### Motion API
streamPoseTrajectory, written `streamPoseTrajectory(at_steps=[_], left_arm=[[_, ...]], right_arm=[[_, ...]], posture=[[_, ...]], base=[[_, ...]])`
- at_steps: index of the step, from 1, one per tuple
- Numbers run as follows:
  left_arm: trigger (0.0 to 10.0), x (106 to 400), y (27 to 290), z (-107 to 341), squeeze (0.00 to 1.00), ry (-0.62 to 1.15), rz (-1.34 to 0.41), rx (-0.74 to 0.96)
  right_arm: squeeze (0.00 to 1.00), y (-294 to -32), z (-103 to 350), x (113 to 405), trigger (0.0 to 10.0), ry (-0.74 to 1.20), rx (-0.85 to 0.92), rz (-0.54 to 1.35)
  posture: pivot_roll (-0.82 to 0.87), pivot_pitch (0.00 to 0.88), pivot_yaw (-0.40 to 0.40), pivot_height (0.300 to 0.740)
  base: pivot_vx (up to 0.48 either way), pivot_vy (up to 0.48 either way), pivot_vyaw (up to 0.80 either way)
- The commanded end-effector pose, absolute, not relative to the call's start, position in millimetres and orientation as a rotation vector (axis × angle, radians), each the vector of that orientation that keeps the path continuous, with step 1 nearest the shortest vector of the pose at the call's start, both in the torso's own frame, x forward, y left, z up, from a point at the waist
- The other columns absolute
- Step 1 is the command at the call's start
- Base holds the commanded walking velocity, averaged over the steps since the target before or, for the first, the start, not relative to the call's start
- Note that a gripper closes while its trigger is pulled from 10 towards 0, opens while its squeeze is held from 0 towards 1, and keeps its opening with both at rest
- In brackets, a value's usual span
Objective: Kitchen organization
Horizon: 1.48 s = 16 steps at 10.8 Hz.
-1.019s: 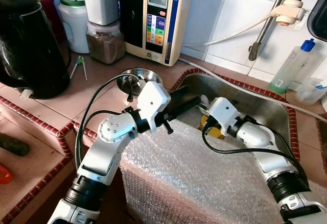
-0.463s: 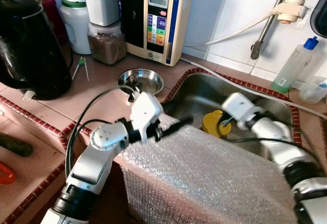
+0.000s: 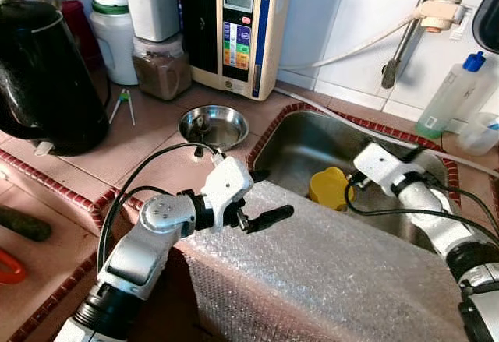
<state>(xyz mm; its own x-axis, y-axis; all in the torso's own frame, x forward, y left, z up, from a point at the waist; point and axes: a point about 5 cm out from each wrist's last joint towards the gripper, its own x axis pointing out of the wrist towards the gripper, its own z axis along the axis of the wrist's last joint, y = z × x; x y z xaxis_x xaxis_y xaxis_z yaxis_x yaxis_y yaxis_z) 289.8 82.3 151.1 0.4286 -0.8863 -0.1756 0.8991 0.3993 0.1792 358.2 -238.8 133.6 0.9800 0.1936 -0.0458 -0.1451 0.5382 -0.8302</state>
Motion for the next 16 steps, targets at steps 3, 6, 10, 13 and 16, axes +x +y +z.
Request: streamPoseTrajectory(at_steps=[3,6,10,13,16], left_arm=[[10.0,294.7,79.8,152.6,1.00,0.059,-1.124,0.279],[10.0,298.9,79.3,155.3,1.00,0.051,-1.110,0.282],[10.0,303.4,79.1,155.3,1.00,0.040,-1.092,0.293],[10.0,315.4,81.0,159.4,1.00,-0.030,-0.974,0.306],[10.0,344.3,104.3,177.8,1.00,-0.153,-0.592,0.183]], right_arm=[[1.00,-246.0,126.2,355.4,7.5,-0.019,-0.976,0.157],[1.00,-248.1,120.9,353.2,10.0,0.006,-0.956,0.155],[1.00,-259.0,127.2,358.4,10.0,0.068,-0.760,0.058],[1.00,-257.0,147.2,364.7,10.0,-0.030,-0.792,0.054],[1.00,-222.3,162.9,365.5,10.0,-0.238,-0.562,0.154]], posture=[[0.16,0.000,-0.029,0.740],[0.16,0.000,-0.034,0.740],[0.17,0.000,-0.045,0.740],[0.16,0.000,-0.060,0.740],[0.15,0.000,-0.067,0.740]], base=[[0.000,0.000,0.00],[0.000,0.000,0.00],[0.000,0.000,0.00],[0.000,0.000,0.00],[0.000,0.000,0.00]])
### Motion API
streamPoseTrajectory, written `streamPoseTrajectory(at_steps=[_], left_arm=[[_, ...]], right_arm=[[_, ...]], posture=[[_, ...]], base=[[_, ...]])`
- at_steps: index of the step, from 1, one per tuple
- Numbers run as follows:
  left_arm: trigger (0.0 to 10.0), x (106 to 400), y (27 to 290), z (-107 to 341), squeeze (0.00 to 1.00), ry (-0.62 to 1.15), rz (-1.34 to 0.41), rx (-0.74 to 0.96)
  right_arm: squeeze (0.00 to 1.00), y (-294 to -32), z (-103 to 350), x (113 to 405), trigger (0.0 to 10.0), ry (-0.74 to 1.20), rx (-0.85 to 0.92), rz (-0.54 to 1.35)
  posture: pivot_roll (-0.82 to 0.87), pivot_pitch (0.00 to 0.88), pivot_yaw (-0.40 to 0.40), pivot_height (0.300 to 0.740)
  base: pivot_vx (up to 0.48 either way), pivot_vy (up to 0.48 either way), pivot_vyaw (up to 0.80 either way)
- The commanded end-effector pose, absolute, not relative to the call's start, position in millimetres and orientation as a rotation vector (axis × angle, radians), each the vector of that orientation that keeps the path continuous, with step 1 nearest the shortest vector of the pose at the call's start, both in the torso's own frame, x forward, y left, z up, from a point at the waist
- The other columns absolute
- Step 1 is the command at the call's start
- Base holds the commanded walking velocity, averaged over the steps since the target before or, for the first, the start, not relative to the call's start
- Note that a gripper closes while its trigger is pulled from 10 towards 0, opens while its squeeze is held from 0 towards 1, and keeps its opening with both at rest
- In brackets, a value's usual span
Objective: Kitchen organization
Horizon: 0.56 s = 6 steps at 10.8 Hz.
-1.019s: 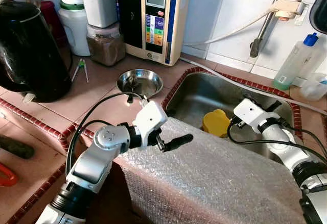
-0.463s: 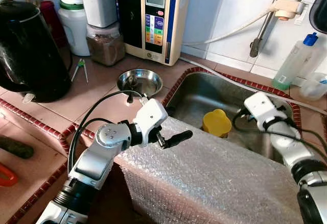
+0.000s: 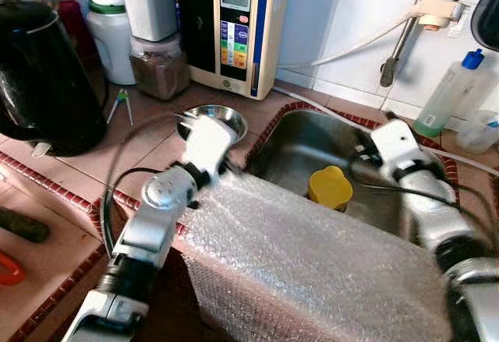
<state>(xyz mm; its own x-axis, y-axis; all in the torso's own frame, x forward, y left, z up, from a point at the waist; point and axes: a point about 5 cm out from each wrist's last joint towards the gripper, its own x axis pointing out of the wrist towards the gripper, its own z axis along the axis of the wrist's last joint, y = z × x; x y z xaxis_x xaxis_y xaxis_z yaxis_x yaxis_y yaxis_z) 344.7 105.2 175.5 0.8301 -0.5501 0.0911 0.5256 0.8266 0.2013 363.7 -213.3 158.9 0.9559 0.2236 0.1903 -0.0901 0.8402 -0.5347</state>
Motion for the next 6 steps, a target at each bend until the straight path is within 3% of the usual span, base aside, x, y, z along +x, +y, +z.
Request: streamPoseTrajectory(at_steps=[1,3,6], left_arm=[[10.0,347.9,110.5,178.6,1.00,-0.166,-0.518,0.141],[10.0,359.2,135.2,180.4,1.00,-0.173,-0.292,0.012],[10.0,359.8,157.4,162.0,1.00,-0.102,-0.141,-0.085]], right_arm=[[1.00,-211.9,161.3,361.2,10.0,-0.282,-0.531,0.174],[1.00,-174.8,139.5,335.0,10.0,-0.295,-0.426,0.269],[1.00,-140.3,116.4,289.6,10.0,-0.213,-0.339,0.419]], posture=[[0.14,0.000,-0.066,0.740],[0.14,0.000,-0.064,0.740],[0.14,0.000,-0.073,0.740]], base=[[0.000,0.000,0.00],[0.000,0.000,0.00],[0.000,0.000,0.00]])
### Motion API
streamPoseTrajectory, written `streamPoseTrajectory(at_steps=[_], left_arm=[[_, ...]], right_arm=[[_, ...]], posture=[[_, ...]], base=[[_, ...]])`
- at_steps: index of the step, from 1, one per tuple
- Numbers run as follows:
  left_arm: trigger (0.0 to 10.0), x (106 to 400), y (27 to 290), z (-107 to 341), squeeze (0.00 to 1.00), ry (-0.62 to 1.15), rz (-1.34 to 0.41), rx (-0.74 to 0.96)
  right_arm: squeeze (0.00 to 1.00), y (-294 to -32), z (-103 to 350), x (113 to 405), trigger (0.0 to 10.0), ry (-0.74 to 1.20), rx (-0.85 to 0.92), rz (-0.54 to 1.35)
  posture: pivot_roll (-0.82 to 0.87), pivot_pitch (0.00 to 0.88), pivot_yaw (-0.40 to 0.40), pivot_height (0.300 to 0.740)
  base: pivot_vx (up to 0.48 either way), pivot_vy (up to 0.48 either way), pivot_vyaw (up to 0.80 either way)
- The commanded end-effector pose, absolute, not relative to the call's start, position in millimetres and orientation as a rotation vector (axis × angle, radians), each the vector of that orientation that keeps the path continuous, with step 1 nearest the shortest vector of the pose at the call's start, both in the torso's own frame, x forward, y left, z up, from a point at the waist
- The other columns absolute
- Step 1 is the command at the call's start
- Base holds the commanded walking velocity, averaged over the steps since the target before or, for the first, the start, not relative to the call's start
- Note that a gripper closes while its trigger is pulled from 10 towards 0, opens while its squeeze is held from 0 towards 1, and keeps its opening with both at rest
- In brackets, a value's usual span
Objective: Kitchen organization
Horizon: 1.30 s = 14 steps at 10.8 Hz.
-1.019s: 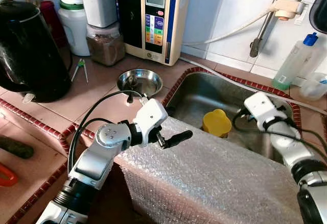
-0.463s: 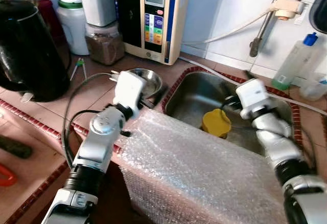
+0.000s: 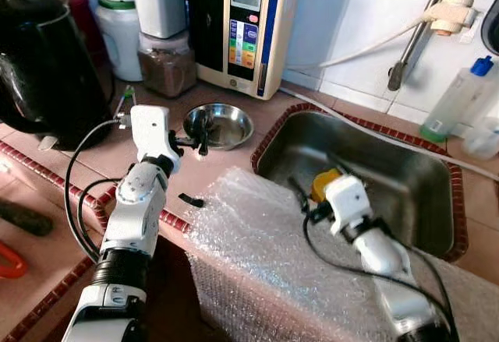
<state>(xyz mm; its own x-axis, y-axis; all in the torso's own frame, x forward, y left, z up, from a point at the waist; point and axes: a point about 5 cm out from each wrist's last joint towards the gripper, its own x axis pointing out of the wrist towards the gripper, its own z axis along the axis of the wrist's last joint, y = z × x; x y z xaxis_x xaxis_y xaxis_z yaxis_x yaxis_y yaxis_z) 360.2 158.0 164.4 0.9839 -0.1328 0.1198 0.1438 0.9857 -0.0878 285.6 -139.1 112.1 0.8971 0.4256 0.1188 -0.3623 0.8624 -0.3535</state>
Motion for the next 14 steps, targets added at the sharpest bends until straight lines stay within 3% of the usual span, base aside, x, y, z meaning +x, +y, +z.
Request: streamPoseTrajectory(at_steps=[1,2,6,7,8,11,12,13,14], left_arm=[[10.0,359.5,157.8,154.9,1.00,-0.066,-0.124,-0.128],[10.0,356.8,150.6,143.2,1.00,-0.005,-0.161,-0.195],[10.0,349.0,145.2,123.7,1.00,0.059,-0.234,-0.202],[10.0,348.6,144.9,123.2,0.94,0.064,-0.234,-0.225],[10.0,348.2,143.4,122.7,0.00,0.070,-0.244,-0.242],[10.0,348.9,137.1,124.6,0.00,0.070,-0.279,-0.263],[10.0,350.3,133.8,125.2,0.00,0.071,-0.291,-0.277],[7.5,352.7,128.3,126.0,0.00,0.070,-0.314,-0.278],[2.3,354.6,125.8,126.7,0.00,0.069,-0.321,-0.279]], right_arm=[[1.00,-138.2,118.5,284.5,10.0,-0.196,-0.322,0.421],[1.00,-130.2,124.2,276.9,10.0,-0.182,-0.291,0.477],[1.00,-119.4,132.8,269.1,10.0,-0.151,-0.272,0.552],[1.00,-112.9,130.0,262.8,10.0,-0.109,-0.261,0.630],[1.00,-105.7,123.3,252.2,10.0,-0.054,-0.268,0.743],[1.00,-108.6,121.8,252.5,10.0,-0.029,-0.240,0.725],[0.15,-108.8,121.8,252.3,10.0,-0.014,-0.232,0.729],[0.00,-109.5,122.4,252.1,10.0,-0.004,-0.238,0.728],[0.00,-111.0,122.9,252.3,10.0,-0.003,-0.240,0.718]], posture=[[0.14,0.000,-0.075,0.740],[0.12,0.000,-0.074,0.740],[0.12,0.000,-0.079,0.740],[0.13,0.000,-0.080,0.740],[0.13,0.000,-0.080,0.740],[0.12,0.000,-0.082,0.740],[0.12,0.000,-0.082,0.740],[0.12,0.000,-0.079,0.740],[0.12,0.000,-0.079,0.740]], base=[[0.000,0.000,0.00],[0.000,0.000,0.00],[0.000,0.000,0.00],[0.000,0.000,0.00],[0.000,0.000,0.00],[0.000,0.000,0.00],[0.000,0.000,0.00],[0.000,0.000,0.00],[0.000,0.000,0.00]])
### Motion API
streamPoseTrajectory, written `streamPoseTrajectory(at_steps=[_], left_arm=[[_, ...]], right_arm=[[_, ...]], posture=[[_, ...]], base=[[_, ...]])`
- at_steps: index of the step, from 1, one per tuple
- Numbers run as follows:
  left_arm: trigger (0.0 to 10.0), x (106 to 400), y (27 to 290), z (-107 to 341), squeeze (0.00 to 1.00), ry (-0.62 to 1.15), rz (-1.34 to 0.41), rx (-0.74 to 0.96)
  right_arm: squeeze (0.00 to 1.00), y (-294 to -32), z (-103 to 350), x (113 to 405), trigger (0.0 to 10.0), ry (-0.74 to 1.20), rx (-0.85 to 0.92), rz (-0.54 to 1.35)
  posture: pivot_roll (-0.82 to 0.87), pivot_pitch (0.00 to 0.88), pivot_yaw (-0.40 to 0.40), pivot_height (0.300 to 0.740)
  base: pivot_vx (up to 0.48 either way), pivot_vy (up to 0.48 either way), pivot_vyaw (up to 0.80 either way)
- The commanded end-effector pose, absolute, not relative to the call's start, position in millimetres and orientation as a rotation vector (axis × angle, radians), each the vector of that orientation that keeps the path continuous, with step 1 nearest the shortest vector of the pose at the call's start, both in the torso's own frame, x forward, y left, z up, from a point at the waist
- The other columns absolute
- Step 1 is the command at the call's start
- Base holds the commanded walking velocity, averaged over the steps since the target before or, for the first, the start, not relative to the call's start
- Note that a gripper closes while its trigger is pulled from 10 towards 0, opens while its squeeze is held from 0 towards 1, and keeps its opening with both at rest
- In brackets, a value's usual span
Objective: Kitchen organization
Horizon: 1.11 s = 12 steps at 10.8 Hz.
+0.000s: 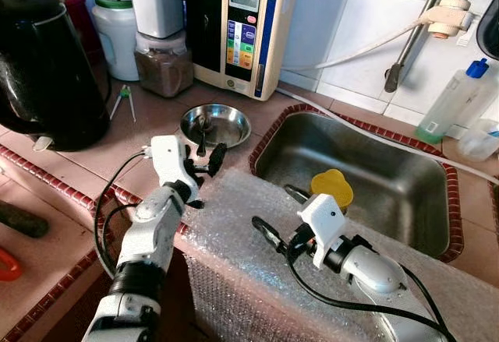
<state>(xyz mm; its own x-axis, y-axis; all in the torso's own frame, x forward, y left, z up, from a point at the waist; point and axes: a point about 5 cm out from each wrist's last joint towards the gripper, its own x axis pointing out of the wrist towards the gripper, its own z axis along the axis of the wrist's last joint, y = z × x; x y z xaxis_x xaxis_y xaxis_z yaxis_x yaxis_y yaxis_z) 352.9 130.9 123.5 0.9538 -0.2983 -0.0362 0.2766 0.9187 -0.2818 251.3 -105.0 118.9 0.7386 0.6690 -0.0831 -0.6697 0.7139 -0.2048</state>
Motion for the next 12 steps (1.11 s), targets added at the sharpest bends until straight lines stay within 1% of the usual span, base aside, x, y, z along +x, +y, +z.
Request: streamPoseTrajectory(at_steps=[1,4,6,12], left_arm=[[0.0,355.4,125.1,127.2,0.00,0.068,-0.322,-0.285],[0.0,357.3,120.7,127.9,0.00,0.068,-0.323,-0.312],[0.0,358.6,120.5,123.4,0.00,0.120,-0.319,-0.391],[0.0,357.8,118.1,118.9,0.00,0.160,-0.336,-0.402]], right_arm=[[0.00,-111.8,123.0,252.5,10.0,-0.003,-0.240,0.712],[0.00,-112.5,121.0,251.9,10.0,0.010,-0.255,0.707],[0.00,-110.3,118.8,252.4,10.0,0.022,-0.261,0.718],[0.00,-110.9,117.6,255.1,10.0,0.029,-0.277,0.726]], posture=[[0.11,0.000,-0.076,0.740],[0.10,0.000,-0.073,0.740],[0.11,0.000,-0.075,0.740],[0.11,0.000,-0.075,0.740]], base=[[0.000,0.000,0.00],[0.000,0.000,0.00],[0.000,0.000,0.00],[0.000,0.000,0.00]])
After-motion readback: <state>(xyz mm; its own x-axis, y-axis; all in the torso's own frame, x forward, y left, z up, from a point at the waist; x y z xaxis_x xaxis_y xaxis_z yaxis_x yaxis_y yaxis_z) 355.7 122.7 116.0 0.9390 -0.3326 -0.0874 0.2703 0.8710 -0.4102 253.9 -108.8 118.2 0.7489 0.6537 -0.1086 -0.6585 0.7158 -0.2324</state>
